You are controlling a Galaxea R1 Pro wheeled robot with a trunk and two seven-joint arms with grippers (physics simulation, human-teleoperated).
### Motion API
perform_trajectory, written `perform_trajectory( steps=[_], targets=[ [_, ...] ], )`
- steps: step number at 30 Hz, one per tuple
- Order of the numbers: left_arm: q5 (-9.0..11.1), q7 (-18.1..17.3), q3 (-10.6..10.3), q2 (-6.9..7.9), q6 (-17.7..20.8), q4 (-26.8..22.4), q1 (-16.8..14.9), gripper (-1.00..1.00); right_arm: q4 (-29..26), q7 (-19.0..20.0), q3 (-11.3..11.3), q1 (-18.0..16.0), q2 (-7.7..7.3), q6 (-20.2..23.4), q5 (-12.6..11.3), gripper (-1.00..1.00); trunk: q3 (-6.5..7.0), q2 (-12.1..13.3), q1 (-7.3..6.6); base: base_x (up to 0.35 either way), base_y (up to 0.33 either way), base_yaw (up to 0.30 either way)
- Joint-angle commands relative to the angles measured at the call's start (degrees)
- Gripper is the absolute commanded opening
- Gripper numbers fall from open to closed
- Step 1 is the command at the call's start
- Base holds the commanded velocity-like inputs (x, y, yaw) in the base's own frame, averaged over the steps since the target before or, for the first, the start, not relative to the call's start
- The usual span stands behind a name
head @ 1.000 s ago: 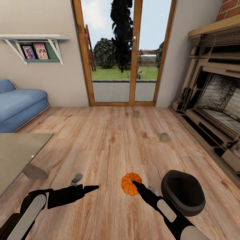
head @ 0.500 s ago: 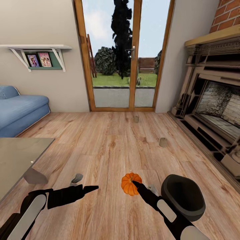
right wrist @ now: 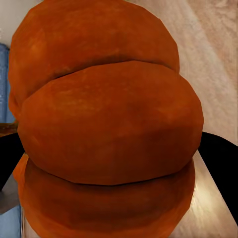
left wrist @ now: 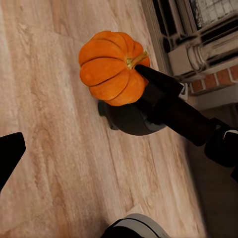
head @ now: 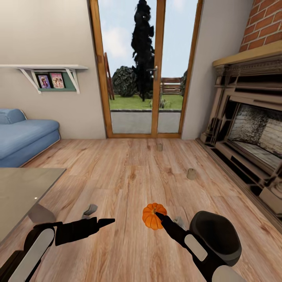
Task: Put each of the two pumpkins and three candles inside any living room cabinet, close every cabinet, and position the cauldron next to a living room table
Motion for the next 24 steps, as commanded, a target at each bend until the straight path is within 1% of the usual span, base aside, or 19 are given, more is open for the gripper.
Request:
perform_trajectory(
  steps=[1, 15, 24],
  targets=[
    [-0.5, -0.4, 0.0, 0.03, 0.1, 0.0, 0.0, 1.0, 0.0, 0.0, 0.2, 0.0, -0.03, 0.1, -0.3, -1.0, 0.18, 0.0, -0.03, 0.0, 0.0, 0.0],
    [-0.5, -0.4, 0.0, 0.03, 0.1, 0.0, 0.0, 1.0, 0.1, -0.1, 0.1, 0.0, -0.18, 0.1, -0.4, -1.0, 2.69, 5.6, -3.11, 0.0, 0.0, 0.0],
    [-0.5, -0.4, 0.0, 0.03, 0.1, 0.0, 0.0, 1.0, 1.3, -0.1, 0.0, 0.0, 0.01, 0.0, -0.4, -1.0, 4.3, 9.2, -5.09, 0.0, 0.0, 0.0]
  ],
)
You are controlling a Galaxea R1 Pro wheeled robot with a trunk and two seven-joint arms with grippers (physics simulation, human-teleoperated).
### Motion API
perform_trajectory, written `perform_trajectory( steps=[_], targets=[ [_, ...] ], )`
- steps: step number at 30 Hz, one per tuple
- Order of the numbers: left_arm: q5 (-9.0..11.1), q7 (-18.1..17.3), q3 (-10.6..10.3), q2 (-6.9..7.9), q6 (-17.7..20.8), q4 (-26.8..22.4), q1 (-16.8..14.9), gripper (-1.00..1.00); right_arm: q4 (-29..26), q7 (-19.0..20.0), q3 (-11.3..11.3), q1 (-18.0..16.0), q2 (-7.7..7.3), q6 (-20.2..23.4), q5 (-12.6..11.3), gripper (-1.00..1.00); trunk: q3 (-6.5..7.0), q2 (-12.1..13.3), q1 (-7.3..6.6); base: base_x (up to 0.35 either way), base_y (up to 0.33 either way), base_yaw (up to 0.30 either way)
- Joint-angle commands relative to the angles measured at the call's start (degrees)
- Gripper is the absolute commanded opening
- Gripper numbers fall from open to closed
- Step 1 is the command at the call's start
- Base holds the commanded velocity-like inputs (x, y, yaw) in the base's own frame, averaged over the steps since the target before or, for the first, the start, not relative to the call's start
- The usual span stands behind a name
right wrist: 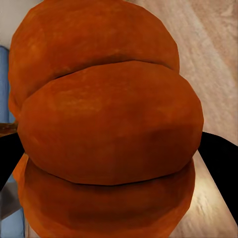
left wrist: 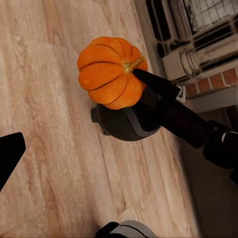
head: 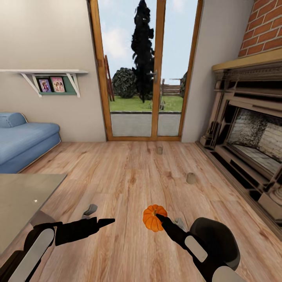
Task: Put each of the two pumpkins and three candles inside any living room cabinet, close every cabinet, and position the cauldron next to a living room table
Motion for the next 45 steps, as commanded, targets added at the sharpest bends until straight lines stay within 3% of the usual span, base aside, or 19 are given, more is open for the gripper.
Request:
perform_trajectory(
  steps=[1, 45],
  targets=[
    [-0.5, -0.5, 0.0, 0.03, 0.1, 0.0, 0.0, 1.0, 0.0, 0.0, 0.2, 0.0, -0.05, 0.1, -0.3, -1.0, 0.13, 0.4, -0.24, 0.0, 0.0, 0.0],
    [-0.5, -0.5, 0.0, 0.03, 0.1, 0.0, 0.0, 1.0, 0.4, -0.1, 0.3, 0.0, 0.24, -0.8, -0.2, -1.0, 7.81, 18.0, -9.9, 0.0, 0.0, -0.015]
  ],
)
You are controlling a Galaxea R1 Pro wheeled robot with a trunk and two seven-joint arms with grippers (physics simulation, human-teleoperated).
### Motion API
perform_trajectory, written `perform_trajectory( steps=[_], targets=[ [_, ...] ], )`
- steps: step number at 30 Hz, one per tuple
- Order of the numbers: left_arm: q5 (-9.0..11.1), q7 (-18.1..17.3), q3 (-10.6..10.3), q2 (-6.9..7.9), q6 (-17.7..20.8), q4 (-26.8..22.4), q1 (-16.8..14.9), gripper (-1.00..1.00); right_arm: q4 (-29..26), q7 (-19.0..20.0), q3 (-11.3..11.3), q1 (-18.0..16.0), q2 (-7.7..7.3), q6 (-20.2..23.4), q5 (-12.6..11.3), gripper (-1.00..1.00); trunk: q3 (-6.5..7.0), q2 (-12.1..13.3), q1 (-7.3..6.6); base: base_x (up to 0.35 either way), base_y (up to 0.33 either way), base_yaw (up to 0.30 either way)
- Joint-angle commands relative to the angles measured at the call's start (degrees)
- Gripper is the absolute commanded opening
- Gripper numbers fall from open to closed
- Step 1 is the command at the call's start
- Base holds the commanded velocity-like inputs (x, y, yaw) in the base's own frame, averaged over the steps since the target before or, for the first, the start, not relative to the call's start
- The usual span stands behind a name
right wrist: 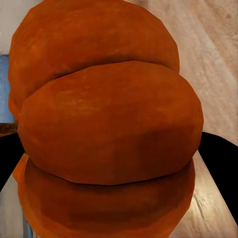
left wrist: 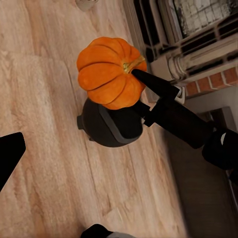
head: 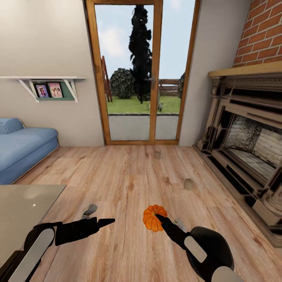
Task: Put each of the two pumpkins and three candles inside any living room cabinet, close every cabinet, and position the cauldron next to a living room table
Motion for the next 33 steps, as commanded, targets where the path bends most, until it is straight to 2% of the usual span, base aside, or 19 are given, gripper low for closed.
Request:
perform_trajectory(
  steps=[1, 23, 25, 27, 29, 33],
  targets=[
    [-0.4, -0.5, 0.0, 0.03, 0.1, 0.0, 0.0, 1.0, 0.0, 0.1, 0.1, 0.0, 0.0, 0.1, -0.2, -1.0, 0.13, 0.4, -0.23, 0.0, 0.0, 0.0],
    [-0.3, 0.2, 0.0, 0.03, 0.0, 0.0, 0.0, 1.0, 0.0, -0.1, 0.2, 0.0, 0.04, -0.6, -0.2, -1.0, 4.08, 9.2, -5.07, 0.0, 0.0, 0.0],
    [-0.3, 2.2, 0.1, 0.03, -0.1, 0.7, -0.1, 1.0, 0.0, 0.0, 0.3, 0.0, 0.06, -0.6, -0.2, -1.0, 4.44, 10.0, -5.51, 0.0, 0.0, 0.0],
    [-0.5, 6.3, 0.1, -0.04, -0.2, 2.2, -0.2, 1.0, -0.1, 0.1, 0.3, -0.1, -0.19, -0.5, -0.2, -1.0, 4.8, 10.8, -5.95, 0.0, 0.0, 0.0],
    [-0.5, 8.6, 0.0, -0.16, -0.3, 2.7, -0.3, 1.0, -0.2, 0.2, 0.2, -0.1, -0.35, -0.3, -0.2, -1.0, 5.16, 11.6, -6.38, 0.0, 0.0, 0.0],
    [-1.0, 14.3, 0.1, -1.24, -0.4, 3.1, -0.6, 1.0, -0.3, -0.3, 0.5, -0.1, -2.02, 0.3, 0.0, -1.0, 5.88, 13.2, -7.26, 0.0, 0.0, 0.0]
  ],
)
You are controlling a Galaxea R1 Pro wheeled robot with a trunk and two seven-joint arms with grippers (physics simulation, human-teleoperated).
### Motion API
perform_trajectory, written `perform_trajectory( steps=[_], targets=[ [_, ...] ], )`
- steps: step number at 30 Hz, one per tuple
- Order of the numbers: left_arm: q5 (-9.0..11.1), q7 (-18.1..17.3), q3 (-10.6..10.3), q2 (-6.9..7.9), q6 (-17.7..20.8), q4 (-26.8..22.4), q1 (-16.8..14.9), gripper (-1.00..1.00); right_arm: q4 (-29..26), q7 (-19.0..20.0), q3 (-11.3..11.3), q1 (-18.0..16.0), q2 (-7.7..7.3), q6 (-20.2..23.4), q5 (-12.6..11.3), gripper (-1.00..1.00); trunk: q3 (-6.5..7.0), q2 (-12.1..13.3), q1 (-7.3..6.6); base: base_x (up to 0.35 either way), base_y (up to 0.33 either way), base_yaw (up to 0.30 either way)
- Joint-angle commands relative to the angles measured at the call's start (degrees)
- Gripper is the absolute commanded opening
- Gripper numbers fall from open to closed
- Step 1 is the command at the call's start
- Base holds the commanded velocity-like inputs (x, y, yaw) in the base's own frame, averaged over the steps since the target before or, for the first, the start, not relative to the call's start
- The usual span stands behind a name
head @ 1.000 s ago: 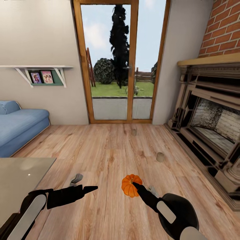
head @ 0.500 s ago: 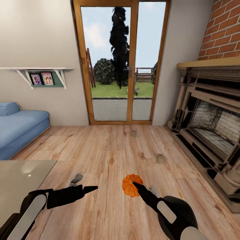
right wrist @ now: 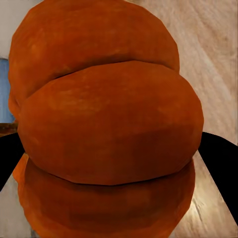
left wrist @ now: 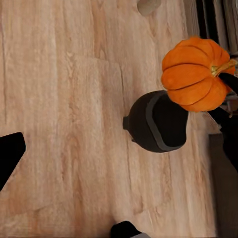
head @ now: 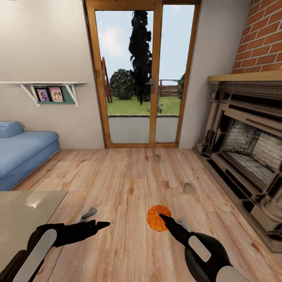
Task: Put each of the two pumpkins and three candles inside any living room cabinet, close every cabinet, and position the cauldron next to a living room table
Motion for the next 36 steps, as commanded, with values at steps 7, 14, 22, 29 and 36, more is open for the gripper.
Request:
perform_trajectory(
  steps=[7, 14, 22, 29, 36],
  targets=[
    [-11.5, 11.5, 0.0, -4.98, -3.0, 0.2, -0.4, 1.0, -0.1, -1.8, 0.7, 0.0, -1.19, 3.0, 7.1, -1.0, 1.21, 2.8, -1.55, 0.0, 0.0, 0.0],
    [-21.5, 14.5, -0.1, -10.73, -3.9, 4.6, -0.6, 1.0, 0.1, -1.8, 0.7, 0.1, -1.32, 2.9, 9.8, -1.0, 2.46, 5.6, -3.09, 0.0, 0.0, 0.0],
    [-24.2, 14.8, -0.1, -11.57, -8.1, 13.2, -1.9, 1.0, 4.1, -2.1, 0.7, 0.6, -1.29, 0.7, 14.4, -1.0, 3.9, 8.8, -4.85, 0.0, 0.0, 0.0],
    [-24.7, 14.8, -0.2, -11.62, -8.6, 17.3, -3.7, 1.0, 9.0, -1.5, 0.7, 0.6, -1.27, -2.1, 15.0, -1.0, 5.16, 11.6, -6.38, 0.0, 0.0, 0.0],
    [-24.9, 14.5, -0.3, -11.63, -8.5, 16.8, -3.8, 1.0, 9.4, -1.5, 0.6, 0.6, -1.31, -6.0, 14.3, -1.0, 6.05, 13.6, -7.48, 0.0, 0.0, 0.0]
  ],
)
